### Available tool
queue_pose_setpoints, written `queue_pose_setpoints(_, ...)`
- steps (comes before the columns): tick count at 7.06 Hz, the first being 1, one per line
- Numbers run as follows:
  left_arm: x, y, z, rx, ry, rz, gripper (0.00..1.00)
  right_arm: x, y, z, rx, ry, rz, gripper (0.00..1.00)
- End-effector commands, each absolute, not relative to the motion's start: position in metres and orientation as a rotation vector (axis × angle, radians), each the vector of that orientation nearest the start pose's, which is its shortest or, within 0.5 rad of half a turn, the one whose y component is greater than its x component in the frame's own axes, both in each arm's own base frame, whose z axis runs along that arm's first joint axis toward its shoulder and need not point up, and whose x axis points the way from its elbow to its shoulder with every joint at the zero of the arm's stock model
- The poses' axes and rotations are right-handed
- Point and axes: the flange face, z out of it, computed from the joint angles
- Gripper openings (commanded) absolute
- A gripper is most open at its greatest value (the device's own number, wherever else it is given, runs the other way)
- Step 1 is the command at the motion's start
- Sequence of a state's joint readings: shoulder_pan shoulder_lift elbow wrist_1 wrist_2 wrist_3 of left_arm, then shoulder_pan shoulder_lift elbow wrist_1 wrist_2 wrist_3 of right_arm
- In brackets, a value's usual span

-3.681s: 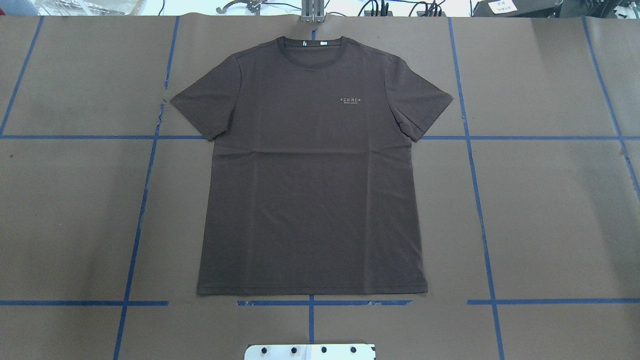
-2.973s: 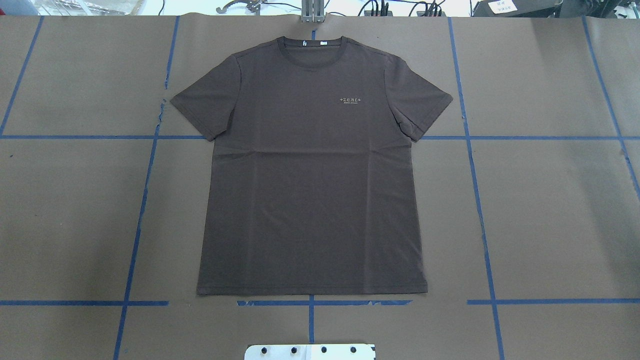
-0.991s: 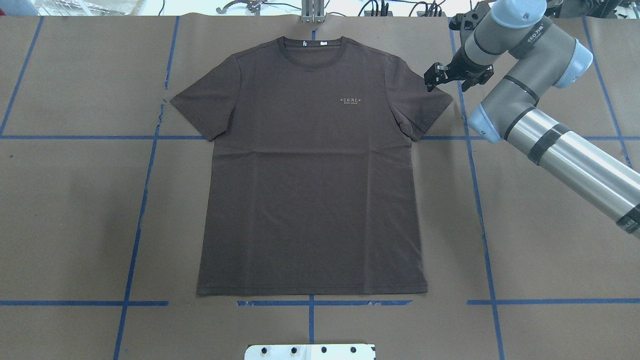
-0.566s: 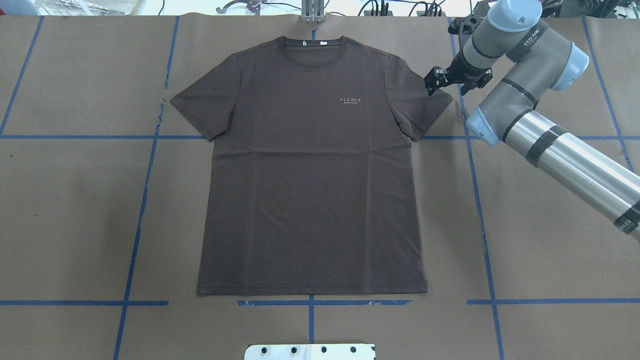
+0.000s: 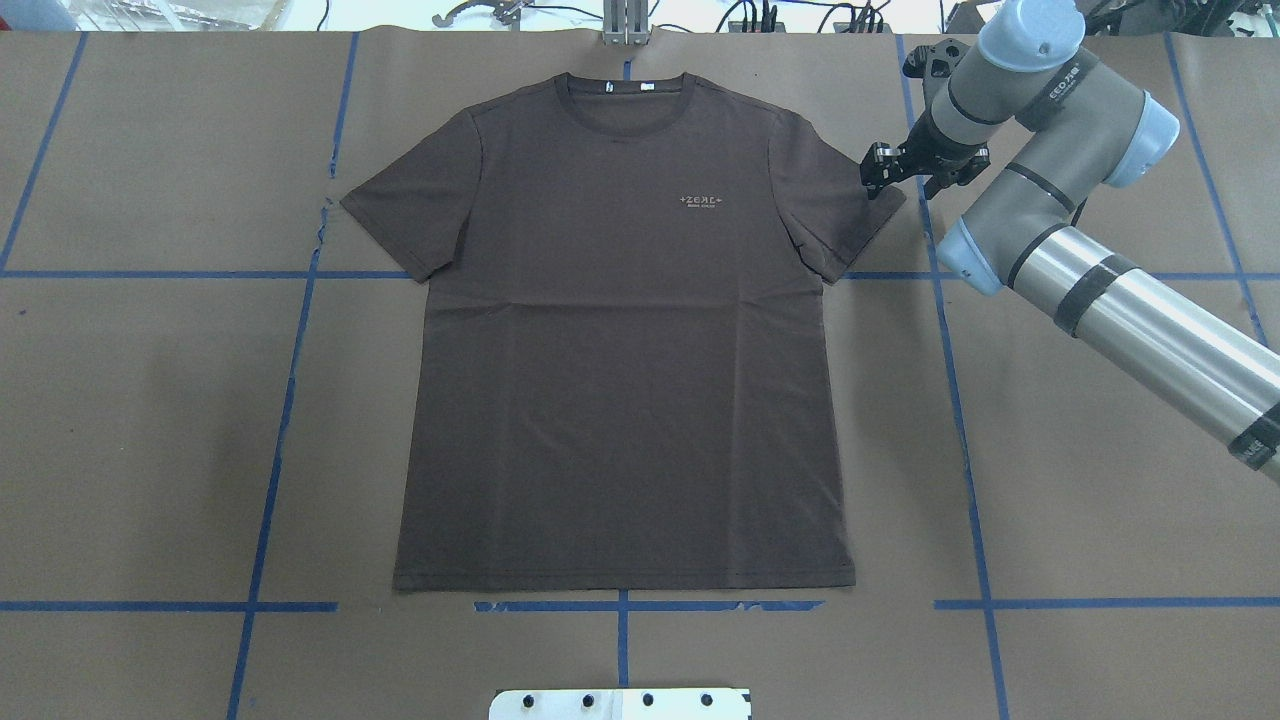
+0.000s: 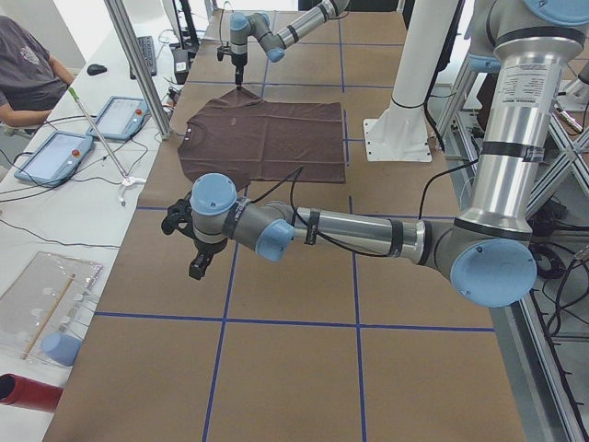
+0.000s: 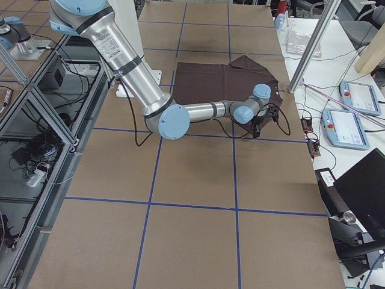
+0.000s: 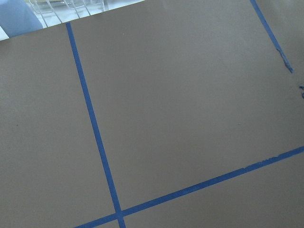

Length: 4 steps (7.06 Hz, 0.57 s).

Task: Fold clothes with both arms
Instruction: 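Move the right gripper down to the sleeve nearest it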

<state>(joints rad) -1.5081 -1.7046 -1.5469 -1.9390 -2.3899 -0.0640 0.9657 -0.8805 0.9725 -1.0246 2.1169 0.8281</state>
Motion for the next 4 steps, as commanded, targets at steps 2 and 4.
queue_pose_setpoints(2,-0.0248,-0.5695,0.5541,0.401,0.83,0.197,1.0,-0.3865,-0.6965,0.4627,0.121,-0.806,0.03,0.21)
queue_pose_setpoints(4,-0.0247,-0.5706,0.5525,0.4,0.831,0.19,1.0,-0.3878,-0.6984,0.455,0.133,-0.815,0.025,0.0)
